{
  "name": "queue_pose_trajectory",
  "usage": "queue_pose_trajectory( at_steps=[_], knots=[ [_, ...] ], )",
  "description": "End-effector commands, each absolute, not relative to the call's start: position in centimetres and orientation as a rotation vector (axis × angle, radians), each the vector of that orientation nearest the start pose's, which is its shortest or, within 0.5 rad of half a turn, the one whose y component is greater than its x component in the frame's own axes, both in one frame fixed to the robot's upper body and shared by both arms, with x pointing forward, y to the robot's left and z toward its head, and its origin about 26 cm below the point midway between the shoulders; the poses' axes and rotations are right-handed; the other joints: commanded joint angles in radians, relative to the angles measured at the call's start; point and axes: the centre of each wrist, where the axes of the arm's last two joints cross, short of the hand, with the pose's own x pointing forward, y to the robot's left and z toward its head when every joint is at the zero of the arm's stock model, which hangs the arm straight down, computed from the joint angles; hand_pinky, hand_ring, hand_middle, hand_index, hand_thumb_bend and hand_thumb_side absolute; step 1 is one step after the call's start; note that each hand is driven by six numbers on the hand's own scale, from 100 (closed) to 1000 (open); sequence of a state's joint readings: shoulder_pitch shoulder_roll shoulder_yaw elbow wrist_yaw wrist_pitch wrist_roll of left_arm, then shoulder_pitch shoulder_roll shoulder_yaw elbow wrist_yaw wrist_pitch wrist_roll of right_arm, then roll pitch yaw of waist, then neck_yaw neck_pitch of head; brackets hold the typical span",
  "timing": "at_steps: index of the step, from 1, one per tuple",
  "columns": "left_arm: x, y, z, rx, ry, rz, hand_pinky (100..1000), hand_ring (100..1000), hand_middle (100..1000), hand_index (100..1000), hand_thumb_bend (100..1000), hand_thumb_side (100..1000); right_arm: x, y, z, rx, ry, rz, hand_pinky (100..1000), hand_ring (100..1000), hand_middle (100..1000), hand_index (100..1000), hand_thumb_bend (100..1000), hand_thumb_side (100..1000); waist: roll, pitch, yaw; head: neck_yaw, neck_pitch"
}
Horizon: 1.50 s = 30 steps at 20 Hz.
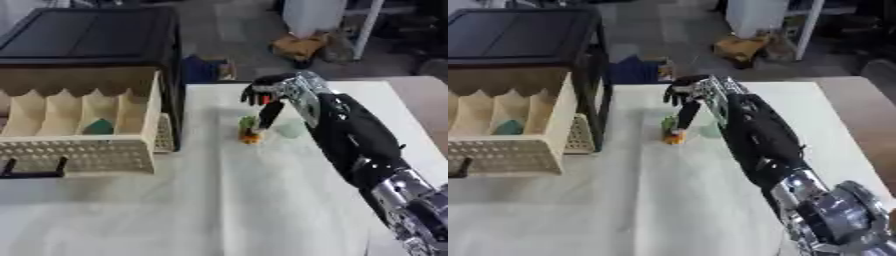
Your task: Pick up objects from table and place into drawer.
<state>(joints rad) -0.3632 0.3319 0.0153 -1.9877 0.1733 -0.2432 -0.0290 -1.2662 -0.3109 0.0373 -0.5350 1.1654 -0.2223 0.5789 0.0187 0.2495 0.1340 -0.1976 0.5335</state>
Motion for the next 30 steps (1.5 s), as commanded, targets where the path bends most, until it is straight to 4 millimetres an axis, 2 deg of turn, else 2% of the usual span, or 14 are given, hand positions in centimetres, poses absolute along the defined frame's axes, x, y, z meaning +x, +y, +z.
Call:
queue_pose_trajectory(
  at_steps=[1,14,22,27,30],
  knots=[
    [30.4,25.9,22.3,-0.073,-2.574,-0.363,550,531,625,801,100,1000,52.5,-22.3,25.3,-0.835,-1.13,1.671,685,770,747,896,518,329,0.003,-0.015,0.003,-0.006,-0.015],
    [30.5,25.8,22.3,-0.073,-2.576,-0.362,552,530,625,800,100,1000,52.7,-22.7,23.6,-0.823,-1.059,1.666,673,774,746,888,472,323,0.003,-0.007,0.008,-0.008,-0.021],
    [30.5,25.8,22.3,-0.074,-2.576,-0.362,553,530,625,800,100,1000,52.7,-23.0,23.6,-0.831,-1.061,1.652,658,764,736,879,436,336,0.003,-0.005,0.007,-0.007,-0.021],
    [30.5,25.8,22.3,-0.077,-2.574,-0.362,552,531,625,800,100,1000,52.7,-22.8,23.6,-0.819,-1.072,1.65,627,739,708,865,399,348,0.003,-0.005,0.006,-0.006,-0.023],
    [30.5,25.8,22.3,-0.076,-2.574,-0.361,553,531,625,800,100,1000,52.7,-22.8,23.6,-0.818,-1.078,1.643,600,720,692,857,339,361,0.003,-0.005,0.006,-0.005,-0.023]
  ],
)
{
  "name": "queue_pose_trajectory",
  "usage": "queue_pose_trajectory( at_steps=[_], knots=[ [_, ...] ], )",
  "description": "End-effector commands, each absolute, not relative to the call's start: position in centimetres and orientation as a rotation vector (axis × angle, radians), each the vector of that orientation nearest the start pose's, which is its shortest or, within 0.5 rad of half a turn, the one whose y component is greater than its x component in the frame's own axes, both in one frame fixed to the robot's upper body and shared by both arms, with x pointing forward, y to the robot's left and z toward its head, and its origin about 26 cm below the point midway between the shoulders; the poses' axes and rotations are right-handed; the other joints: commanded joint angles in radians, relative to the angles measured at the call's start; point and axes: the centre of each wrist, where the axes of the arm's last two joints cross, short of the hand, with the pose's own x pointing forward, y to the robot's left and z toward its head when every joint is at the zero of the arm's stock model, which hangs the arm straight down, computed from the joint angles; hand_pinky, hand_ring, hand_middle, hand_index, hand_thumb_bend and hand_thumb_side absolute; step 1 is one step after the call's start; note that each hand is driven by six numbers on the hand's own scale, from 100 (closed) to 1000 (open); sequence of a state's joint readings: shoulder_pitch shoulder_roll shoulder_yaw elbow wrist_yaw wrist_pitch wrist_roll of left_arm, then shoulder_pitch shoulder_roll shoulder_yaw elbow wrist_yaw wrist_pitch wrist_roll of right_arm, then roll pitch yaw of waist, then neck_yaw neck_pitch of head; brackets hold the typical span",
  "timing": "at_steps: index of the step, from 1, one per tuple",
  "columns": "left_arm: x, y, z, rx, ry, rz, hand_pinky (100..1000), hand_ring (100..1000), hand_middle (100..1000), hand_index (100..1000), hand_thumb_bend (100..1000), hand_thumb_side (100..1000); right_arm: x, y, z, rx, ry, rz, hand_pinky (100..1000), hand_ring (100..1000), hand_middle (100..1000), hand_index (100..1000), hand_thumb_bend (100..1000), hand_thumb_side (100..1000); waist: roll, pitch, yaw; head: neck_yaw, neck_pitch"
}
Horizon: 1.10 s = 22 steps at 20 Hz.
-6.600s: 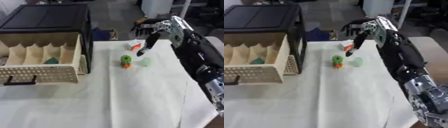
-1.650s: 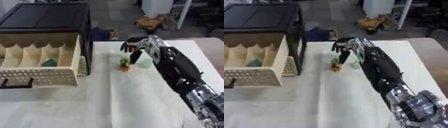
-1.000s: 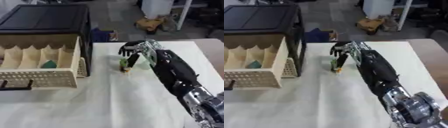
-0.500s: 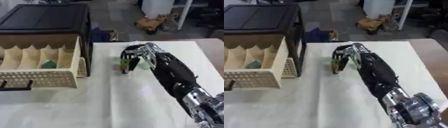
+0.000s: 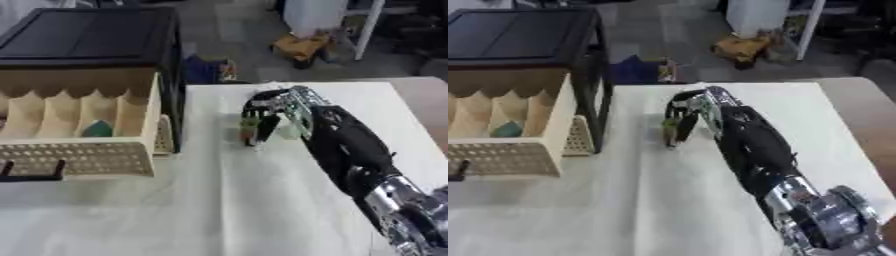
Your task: Pick up objects from table and place into drawer.
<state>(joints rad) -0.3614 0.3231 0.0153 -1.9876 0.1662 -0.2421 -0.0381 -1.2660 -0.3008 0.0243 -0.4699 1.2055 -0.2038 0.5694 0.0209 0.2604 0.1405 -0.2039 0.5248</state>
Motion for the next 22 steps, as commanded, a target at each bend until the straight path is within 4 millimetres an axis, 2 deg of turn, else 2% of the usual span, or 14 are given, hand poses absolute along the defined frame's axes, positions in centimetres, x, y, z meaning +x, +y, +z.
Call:
queue_pose_trajectory(
  at_steps=[1,7,14,18,22],
  knots=[
    [30.45,25.81,22.26,-0.076,-2.574,-0.36,553,531,626,800,100,1000,52.72,-22.8,23.62,-0.82,-1.079,1.639,596,717,690,856,321,364,0.0,-0.016,0.0,0.001,-0.014],
    [30.46,25.81,22.26,-0.077,-2.573,-0.358,554,532,626,799,100,1000,52.73,-22.8,23.55,-0.82,-1.082,1.626,546,694,682,848,196,359,-0.001,-0.017,-0.001,0.001,-0.016],
    [30.45,25.83,22.26,-0.075,-2.571,-0.352,555,534,626,793,100,1000,52.72,-22.75,23.56,-0.817,-1.091,1.62,494,662,671,828,160,310,-0.001,-0.018,-0.002,0.002,-0.016],
    [30.46,25.84,22.27,-0.076,-2.571,-0.348,558,535,626,787,100,1000,52.71,-22.75,23.67,-0.82,-1.107,1.598,474,653,657,803,100,279,-0.001,-0.019,-0.002,0.001,-0.015],
    [30.46,25.83,22.26,-0.078,-2.569,-0.345,561,535,626,784,100,1000,52.7,-22.66,23.75,-0.825,-1.123,1.581,468,642,645,781,100,273,-0.001,-0.02,-0.002,0.001,-0.014]
  ],
)
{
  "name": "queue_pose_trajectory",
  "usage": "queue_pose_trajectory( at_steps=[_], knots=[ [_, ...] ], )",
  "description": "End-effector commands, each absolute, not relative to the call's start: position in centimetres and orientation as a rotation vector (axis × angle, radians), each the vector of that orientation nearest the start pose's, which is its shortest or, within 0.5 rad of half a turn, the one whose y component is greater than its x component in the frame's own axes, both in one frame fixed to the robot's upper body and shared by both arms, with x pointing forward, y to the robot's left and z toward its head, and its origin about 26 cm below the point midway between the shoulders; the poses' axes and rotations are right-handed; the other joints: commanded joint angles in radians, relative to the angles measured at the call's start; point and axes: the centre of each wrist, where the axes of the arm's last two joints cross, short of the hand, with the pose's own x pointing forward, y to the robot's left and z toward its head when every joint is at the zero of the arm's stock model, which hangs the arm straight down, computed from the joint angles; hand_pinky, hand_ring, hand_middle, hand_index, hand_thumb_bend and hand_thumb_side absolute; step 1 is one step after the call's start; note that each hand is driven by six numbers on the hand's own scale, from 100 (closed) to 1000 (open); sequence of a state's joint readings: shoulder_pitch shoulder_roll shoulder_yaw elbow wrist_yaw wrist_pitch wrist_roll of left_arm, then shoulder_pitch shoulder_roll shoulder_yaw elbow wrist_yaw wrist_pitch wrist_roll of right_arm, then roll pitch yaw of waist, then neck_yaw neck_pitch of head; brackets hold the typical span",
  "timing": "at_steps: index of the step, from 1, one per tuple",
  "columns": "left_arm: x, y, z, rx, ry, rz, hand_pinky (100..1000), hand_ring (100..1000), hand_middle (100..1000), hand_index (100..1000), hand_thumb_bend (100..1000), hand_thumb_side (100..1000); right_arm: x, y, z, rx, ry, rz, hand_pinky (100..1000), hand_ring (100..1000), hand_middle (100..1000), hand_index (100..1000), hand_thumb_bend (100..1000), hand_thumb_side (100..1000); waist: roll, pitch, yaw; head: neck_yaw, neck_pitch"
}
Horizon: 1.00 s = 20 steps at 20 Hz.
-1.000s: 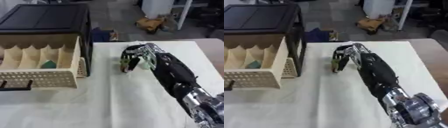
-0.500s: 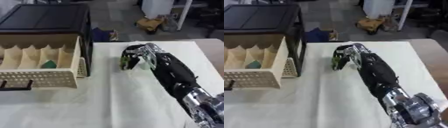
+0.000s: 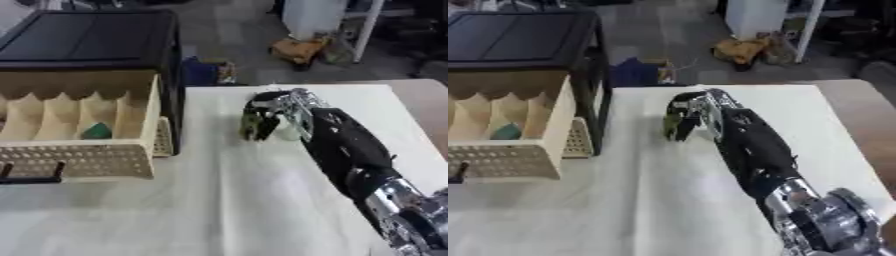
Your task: Pick up objects from table and place into drawer.
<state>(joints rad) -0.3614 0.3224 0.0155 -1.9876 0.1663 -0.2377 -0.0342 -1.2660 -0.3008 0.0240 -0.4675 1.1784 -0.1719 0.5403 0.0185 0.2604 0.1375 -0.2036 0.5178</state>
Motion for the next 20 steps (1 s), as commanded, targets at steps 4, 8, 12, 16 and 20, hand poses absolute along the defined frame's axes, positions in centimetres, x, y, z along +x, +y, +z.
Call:
queue_pose_trajectory(
  at_steps=[4,8,12,16,20],
  knots=[
    [30.5,25.8,22.3,-0.082,-2.567,-0.343,562,535,626,781,100,1000,52.7,-22.5,24.0,-0.839,-1.148,1.56,456,630,629,755,100,273,-0.001,-0.021,0.0,0.0,-0.007],
    [30.5,25.8,22.2,-0.085,-2.562,-0.339,561,535,625,779,100,1000,52.7,-22.5,24.0,-0.847,-1.164,1.542,436,617,609,715,100,279,-0.002,-0.022,0.001,0.0,-0.008],
    [30.5,25.9,22.2,-0.086,-2.559,-0.335,561,535,625,777,100,1000,52.7,-22.3,24.2,-0.855,-1.183,1.53,419,607,583,676,100,283,-0.002,-0.024,0.001,-0.001,-0.007],
    [30.5,25.9,22.3,-0.087,-2.558,-0.331,561,535,624,777,100,1000,52.6,-22.1,24.8,-0.86,-1.215,1.524,402,593,560,654,100,294,-0.003,-0.026,0.002,-0.001,-0.003],
    [30.5,25.9,22.3,-0.089,-2.557,-0.327,562,536,624,776,100,1000,52.5,-21.7,25.9,-0.865,-1.263,1.525,386,577,547,639,100,312,-0.005,-0.032,0.0,-0.001,0.005]
  ],
)
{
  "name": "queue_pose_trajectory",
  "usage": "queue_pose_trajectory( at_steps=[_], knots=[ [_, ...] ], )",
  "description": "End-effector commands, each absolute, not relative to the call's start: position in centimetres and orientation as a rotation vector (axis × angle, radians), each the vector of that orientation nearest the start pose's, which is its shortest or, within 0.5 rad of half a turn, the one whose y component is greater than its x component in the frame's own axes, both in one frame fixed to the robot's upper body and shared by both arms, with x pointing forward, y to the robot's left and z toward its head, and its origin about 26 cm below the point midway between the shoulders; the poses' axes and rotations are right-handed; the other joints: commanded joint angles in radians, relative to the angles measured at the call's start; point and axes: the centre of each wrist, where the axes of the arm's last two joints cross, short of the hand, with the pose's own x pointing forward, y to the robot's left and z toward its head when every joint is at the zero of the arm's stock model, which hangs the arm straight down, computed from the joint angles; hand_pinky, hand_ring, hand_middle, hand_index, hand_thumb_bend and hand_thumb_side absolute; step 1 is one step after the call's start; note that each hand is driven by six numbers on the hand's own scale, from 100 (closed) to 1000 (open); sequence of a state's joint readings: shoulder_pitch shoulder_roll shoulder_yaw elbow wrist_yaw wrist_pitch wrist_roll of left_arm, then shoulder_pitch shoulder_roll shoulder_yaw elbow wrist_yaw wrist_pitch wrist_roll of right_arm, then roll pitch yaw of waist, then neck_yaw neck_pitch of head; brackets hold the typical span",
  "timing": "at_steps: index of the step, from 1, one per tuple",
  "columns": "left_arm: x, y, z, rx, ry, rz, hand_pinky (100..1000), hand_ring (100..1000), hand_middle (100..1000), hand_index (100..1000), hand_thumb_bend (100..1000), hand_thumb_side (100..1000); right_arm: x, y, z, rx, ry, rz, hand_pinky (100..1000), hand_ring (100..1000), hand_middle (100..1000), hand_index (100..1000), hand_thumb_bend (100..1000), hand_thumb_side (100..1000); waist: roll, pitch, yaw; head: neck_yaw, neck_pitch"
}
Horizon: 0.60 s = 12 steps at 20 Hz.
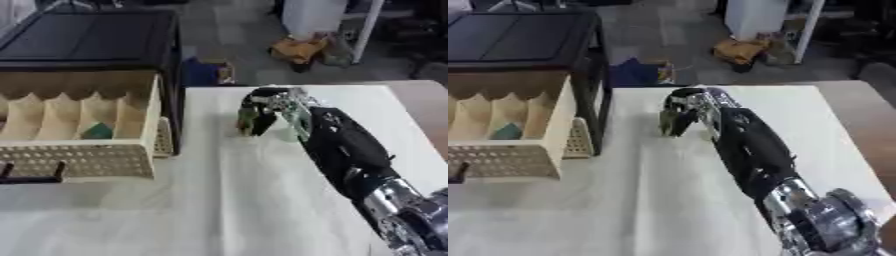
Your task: Pick up objects from table and place into drawer.
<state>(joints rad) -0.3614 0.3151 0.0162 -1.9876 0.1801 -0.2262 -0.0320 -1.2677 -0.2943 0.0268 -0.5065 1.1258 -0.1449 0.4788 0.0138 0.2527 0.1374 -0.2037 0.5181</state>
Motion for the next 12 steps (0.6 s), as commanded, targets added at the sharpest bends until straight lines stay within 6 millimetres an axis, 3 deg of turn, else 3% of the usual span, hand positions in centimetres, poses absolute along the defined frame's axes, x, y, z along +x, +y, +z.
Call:
queue_pose_trajectory(
  at_steps=[1,12],
  knots=[
    [30.5,26.0,22.3,-0.089,-2.556,-0.327,562,536,624,776,100,1000,52.4,-21.6,26.3,-0.866,-1.277,1.525,382,573,544,636,100,317,-0.002,-0.026,-0.001,0.0,0.007],
    [30.4,26.2,22.4,-0.097,-2.543,-0.318,562,538,622,775,100,1000,51.6,-21.1,30.2,-0.884,-1.408,1.54,357,549,527,614,100,370,-0.012,-0.053,-0.016,0.009,0.026]
  ],
)
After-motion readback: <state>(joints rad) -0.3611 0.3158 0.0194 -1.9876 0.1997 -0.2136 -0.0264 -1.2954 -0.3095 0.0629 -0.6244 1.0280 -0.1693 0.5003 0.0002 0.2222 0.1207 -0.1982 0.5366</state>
